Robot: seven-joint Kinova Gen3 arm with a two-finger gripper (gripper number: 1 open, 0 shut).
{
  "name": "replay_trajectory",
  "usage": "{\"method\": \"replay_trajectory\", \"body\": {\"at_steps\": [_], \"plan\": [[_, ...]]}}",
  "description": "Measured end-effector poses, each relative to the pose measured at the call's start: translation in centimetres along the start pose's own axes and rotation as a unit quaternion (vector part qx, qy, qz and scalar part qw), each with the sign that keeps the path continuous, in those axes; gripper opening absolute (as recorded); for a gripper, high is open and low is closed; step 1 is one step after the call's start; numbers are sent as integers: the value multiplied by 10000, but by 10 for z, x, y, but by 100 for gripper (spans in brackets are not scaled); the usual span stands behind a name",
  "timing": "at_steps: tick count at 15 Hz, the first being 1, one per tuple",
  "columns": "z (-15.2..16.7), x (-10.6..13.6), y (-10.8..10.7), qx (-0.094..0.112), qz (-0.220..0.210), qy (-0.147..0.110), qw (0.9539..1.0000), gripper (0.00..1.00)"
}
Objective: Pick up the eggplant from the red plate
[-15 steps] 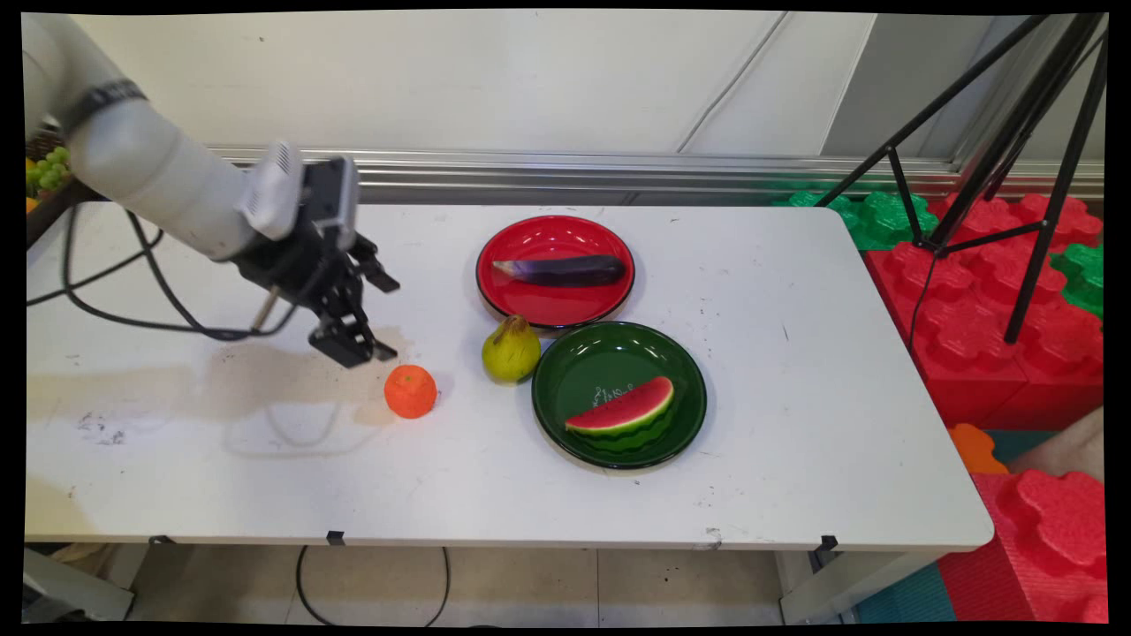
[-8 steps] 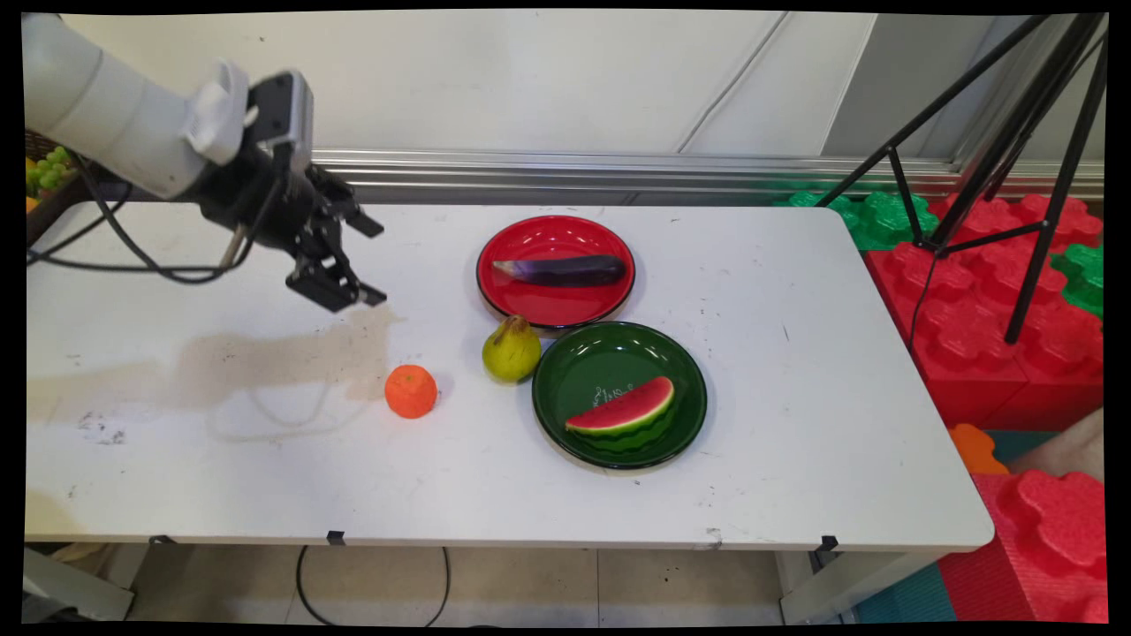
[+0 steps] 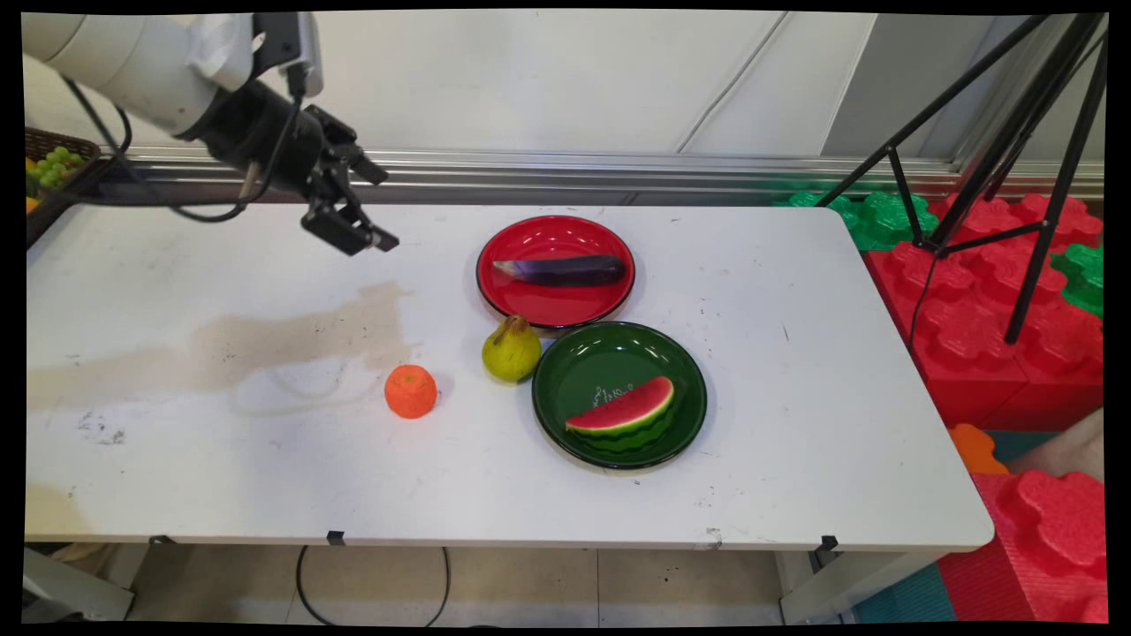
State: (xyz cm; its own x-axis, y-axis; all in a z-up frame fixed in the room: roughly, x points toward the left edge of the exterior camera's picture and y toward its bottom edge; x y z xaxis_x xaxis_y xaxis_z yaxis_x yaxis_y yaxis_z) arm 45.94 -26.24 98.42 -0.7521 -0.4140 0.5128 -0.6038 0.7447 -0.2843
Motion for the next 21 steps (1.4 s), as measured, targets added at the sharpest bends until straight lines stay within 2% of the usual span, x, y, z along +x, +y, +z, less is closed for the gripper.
{"method": "replay_trajectory", "body": {"at_steps": [7,13,17,21], "plan": [[20,39,-17,250,-222,-4,9994,100],[57,73,-24,437,-299,-159,9985,100],[93,93,-27,419,-353,-302,9980,100],[136,107,-30,289,-336,-492,9978,100]]}}
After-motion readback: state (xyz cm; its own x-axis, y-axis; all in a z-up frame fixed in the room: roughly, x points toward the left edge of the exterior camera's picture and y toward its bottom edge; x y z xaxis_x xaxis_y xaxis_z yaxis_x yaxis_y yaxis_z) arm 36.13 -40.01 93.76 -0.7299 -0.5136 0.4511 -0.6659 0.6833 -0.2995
